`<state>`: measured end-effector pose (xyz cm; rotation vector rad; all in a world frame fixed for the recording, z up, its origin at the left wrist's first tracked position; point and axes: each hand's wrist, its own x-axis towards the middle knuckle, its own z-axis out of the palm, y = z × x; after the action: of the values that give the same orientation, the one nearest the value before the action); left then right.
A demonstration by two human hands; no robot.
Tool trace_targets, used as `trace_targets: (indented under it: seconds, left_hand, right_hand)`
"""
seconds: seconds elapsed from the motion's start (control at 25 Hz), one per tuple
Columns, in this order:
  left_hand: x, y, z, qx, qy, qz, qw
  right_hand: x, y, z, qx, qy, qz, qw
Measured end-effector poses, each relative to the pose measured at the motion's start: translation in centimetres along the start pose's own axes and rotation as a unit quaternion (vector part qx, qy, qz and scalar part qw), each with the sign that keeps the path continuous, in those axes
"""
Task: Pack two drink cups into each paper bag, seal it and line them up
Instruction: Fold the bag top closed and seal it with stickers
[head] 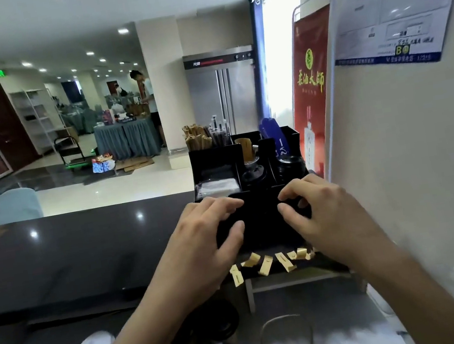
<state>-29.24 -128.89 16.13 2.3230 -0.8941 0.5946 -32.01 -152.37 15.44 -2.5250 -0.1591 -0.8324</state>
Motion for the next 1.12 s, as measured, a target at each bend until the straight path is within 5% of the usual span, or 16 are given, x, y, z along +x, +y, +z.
trace_targets:
  seconds: [0.24,0.52,1.12]
  left_hand:
    - [5.9,-1.8,-0.2,0.019,0.012,0.019,1.0]
    - [12.3,-6.4,1.7,0.044,0.036,-0.022,0.998]
    - [19.4,-13.3,5.9,0.04,0.033,-0.054,0.997]
  right_hand:
    - [6.8,0.7,0.8,0.008,0.0,-0.022,1.0]
    - [14.9,3.4,5.0,0.074,0.011,0.051,0.996]
    - [27.7,5.3,14.3,0.025,0.011,0.093,0.995]
